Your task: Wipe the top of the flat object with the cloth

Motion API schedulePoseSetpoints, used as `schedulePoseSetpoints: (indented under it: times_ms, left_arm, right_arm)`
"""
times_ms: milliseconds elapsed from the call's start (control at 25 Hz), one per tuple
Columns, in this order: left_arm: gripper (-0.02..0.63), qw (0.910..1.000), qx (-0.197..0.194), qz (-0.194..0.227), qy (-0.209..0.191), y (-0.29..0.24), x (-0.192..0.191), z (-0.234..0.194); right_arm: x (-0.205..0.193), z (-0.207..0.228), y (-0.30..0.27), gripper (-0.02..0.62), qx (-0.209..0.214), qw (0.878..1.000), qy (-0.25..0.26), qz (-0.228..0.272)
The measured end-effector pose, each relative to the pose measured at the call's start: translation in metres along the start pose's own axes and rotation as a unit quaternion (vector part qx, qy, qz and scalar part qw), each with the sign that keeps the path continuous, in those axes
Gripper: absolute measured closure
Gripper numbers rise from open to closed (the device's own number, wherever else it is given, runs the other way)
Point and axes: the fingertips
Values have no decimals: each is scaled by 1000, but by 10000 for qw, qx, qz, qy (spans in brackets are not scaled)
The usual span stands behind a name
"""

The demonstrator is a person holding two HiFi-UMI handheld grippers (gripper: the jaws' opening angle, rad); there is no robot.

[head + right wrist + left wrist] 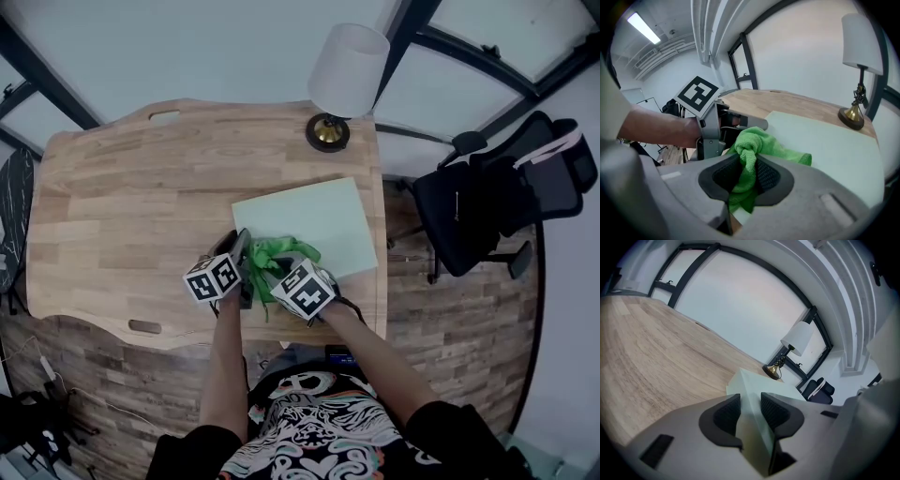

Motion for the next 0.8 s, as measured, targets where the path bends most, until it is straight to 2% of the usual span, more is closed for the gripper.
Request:
schedulePoseSetpoints:
  times_ms: [280,440,560,720,800]
  left_arm:
    - [469,10000,57,8,-76,0,-1,1]
    - [469,9999,104,6,-122,0,1,1]
    - [469,9998,120,7,-158,0,1,1]
    - [471,9998,138,11,-162,1,0,0]
    - [471,9997,148,4,-178,1,1,0]
  right_arm:
    - [-1,-5,2,520,78,10000,25,23]
    - [-4,-11,2,520,178,9997,86,-146]
    - [-9,-17,2,520,315,9990,-123,-290]
    - [-8,-31,2,522,500,9978,164,-402]
    - [-11,-32,2,521,544,9975,81,-444]
Point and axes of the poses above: the fingertips, and each gripper's own axes: y backward along the fingers, z to its right, x out of its top, and after that the axes turned 2 degrees about x, right-handed
